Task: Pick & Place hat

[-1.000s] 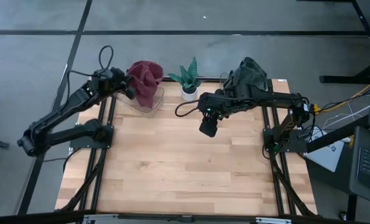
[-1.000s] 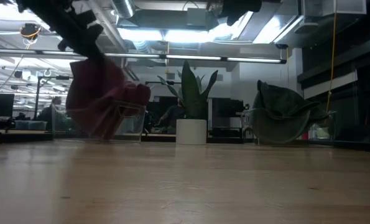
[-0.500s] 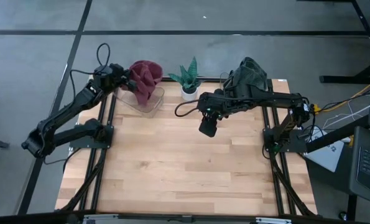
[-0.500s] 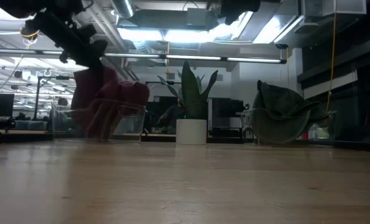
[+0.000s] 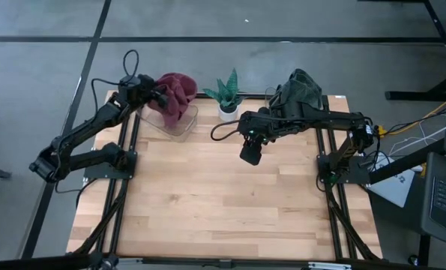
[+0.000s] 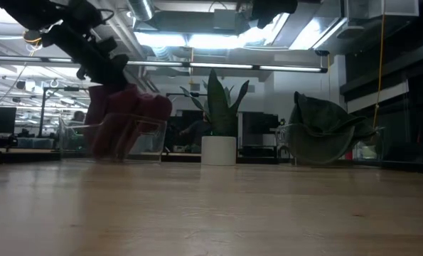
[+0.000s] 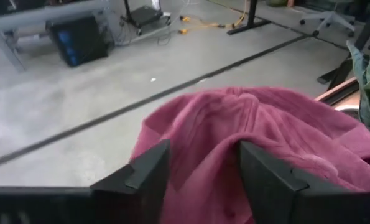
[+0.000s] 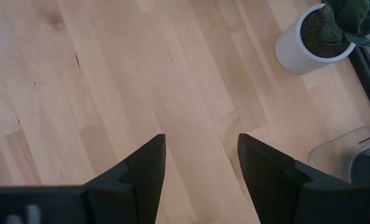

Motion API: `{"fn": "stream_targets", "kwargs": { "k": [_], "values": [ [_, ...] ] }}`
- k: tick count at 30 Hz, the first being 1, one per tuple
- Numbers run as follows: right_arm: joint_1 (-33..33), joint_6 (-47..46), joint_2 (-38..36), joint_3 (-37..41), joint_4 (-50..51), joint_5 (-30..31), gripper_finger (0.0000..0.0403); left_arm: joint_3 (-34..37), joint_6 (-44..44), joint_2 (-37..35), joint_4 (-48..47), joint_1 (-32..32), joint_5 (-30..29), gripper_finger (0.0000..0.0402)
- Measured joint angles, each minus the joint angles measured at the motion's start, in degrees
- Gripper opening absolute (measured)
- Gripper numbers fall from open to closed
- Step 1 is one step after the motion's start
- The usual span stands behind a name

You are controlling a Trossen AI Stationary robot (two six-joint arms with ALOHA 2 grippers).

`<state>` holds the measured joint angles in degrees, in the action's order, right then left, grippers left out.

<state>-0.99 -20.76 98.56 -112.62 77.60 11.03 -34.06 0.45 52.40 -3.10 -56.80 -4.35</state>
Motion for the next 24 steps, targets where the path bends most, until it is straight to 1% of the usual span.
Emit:
{"fn": "stream_targets", "kwargs": {
  "k": [3,6,11,15,20,24],
  "values": [
    [0.00,0.01,0.00,0.00,0.00,-0.02,0.0199,0.00,2.01,0.00,1.18,0.00,0.00,0.0203],
    [0.00,0.01,0.00,0.00,0.00,0.00,0.0199,0.00,4.18,0.00,1.43,0.00,-0.01,0.0216],
    [0.00,0.01,0.00,0.00,0.00,0.00,0.0199,0.00,7.75,0.00,1.41,0.02,-0.03,0.0218],
    [0.00,0.01,0.00,0.00,0.02,-0.02,0.0199,0.00,12.81,0.00,-0.45,0.03,1.05,0.0222],
    [0.00,0.03,0.00,0.00,0.14,-0.02,0.0199,0.00,13.77,-0.39,-1.99,0.07,1.53,0.0235],
    [0.00,0.03,0.00,0.00,0.31,-0.04,0.0199,-0.54,15.22,-1.29,-3.34,0.07,-0.89,0.0245]
  ]
}}
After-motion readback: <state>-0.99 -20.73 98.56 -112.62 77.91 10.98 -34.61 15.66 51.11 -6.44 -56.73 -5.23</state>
